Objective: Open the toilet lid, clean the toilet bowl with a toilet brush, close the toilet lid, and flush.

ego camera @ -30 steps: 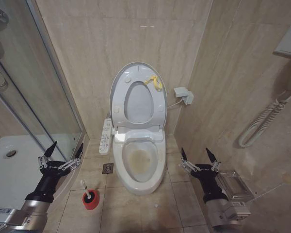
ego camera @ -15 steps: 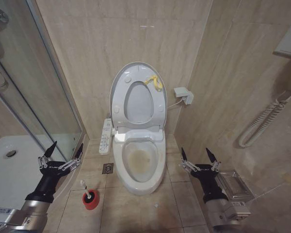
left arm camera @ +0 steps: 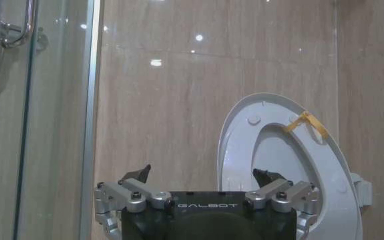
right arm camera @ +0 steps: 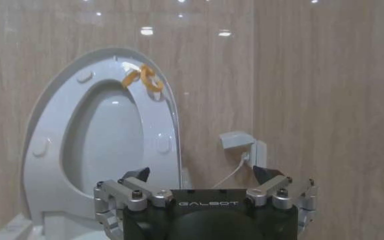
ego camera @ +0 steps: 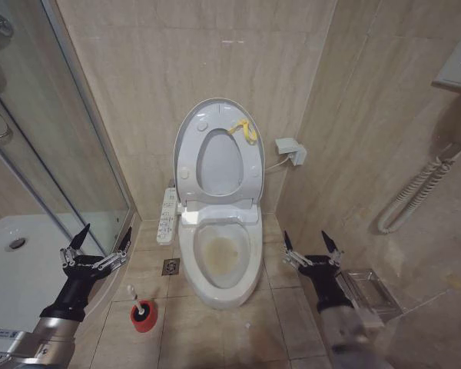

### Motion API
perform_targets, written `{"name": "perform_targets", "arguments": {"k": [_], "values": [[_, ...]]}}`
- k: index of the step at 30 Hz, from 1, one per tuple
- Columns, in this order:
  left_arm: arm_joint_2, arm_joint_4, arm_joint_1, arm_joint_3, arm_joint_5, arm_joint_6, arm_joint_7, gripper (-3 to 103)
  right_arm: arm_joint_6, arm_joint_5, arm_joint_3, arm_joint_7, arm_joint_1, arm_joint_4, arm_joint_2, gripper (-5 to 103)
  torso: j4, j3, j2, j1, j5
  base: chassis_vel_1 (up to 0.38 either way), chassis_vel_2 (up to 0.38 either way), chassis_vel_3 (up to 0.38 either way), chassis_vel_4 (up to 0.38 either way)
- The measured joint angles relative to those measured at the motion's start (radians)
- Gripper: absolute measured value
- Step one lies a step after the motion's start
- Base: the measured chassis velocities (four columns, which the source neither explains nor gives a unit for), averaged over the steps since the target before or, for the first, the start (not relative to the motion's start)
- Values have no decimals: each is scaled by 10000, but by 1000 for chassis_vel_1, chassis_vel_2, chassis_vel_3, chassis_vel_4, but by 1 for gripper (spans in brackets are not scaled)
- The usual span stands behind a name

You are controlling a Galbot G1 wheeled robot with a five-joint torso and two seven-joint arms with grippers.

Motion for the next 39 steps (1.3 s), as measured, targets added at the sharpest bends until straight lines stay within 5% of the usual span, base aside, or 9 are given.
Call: {"name": "perform_targets", "arguments": {"k": [10, 17, 23, 25, 26, 28, 39], "values": [[-1, 0, 0, 0, -1, -2, 1, 100, -345, 333, -133, 127, 2953, -2593, -989, 100, 3, 1, -1, 1, -1, 0, 0, 0, 0], [-1, 0, 0, 0, -1, -2, 1, 100, -368, 403, -154, 145, 3175, -2776, -1065, 100, -7, 0, 0, 0, -1, 0, 0, 0, 0], [-2, 1, 1, 0, -1, -2, 2, 100, -147, 1615, -182, 577, 4680, -2847, -1496, 100, 6, -1, 0, 0, -8, 0, 0, 0, 0], [-1, 0, 0, 0, -1, -2, 2, 100, -197, 1807, -201, 668, 4949, -2968, -1589, 100, -6, 0, -1, 1, 5, 0, 0, 0, 0], [-1, 0, 2, -1, -1, -2, 4, 100, -230, 1923, -199, 747, 5291, -3075, -1681, 100, 8, 1, -1, 4, 0, 0, 0, 0, 0], [-1, 1, 0, -2, -1, -2, 2, 100, -263, 1991, -256, 794, 5553, -3244, -1770, 100, -9, 0, -1, 1, -5, 0, 0, 0, 0], [-2, 1, 1, -2, -2, -2, 2, 100, -272, 2000, -660, 840, 7698, -5019, -1882, 100, -2, 1, -1, 0, -1, 0, 0, 0, 0]]}}
